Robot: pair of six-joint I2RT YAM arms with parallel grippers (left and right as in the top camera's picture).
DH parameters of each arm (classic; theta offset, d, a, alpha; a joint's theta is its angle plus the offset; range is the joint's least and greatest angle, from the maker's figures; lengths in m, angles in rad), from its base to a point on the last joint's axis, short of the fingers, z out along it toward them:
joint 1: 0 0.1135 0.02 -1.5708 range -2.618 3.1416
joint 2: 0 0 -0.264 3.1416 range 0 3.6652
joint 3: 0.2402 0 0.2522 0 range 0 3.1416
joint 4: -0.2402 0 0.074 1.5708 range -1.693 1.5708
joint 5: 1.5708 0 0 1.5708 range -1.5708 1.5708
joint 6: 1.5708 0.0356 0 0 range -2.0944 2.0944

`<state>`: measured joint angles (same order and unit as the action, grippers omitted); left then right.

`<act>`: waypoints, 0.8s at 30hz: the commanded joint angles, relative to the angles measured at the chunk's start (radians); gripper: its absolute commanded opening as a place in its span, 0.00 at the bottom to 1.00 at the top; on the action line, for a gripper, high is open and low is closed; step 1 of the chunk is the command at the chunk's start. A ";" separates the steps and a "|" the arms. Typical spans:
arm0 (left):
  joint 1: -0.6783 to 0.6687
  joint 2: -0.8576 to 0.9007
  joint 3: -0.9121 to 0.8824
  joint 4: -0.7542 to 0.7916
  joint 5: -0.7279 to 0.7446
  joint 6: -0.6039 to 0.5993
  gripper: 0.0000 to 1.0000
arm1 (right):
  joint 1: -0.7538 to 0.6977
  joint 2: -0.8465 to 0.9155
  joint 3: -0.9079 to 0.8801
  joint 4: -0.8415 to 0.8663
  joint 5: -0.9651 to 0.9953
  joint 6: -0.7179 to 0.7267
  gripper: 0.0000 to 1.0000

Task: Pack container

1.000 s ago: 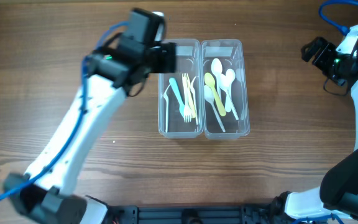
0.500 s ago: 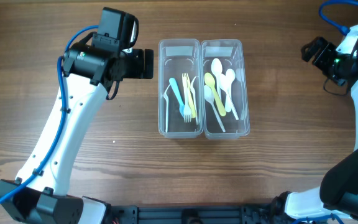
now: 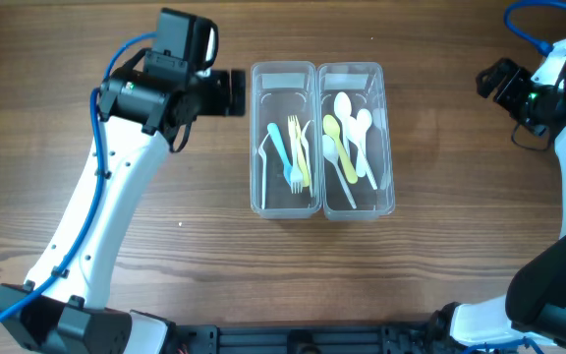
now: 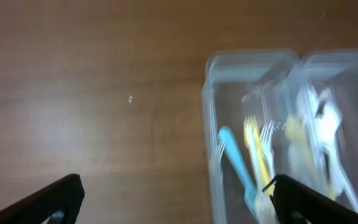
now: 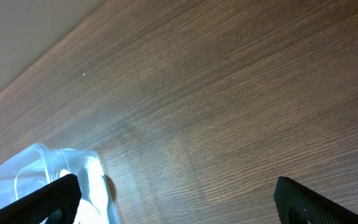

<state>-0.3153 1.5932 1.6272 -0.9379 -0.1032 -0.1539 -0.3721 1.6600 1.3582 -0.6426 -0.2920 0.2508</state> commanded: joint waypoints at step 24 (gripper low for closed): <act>0.155 -0.417 -0.053 0.121 0.016 0.019 1.00 | 0.000 -0.016 0.014 0.002 -0.016 0.014 1.00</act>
<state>-0.1802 1.2739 1.5806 -0.7902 -0.0963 -0.1535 -0.3721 1.6600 1.3582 -0.6422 -0.2920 0.2508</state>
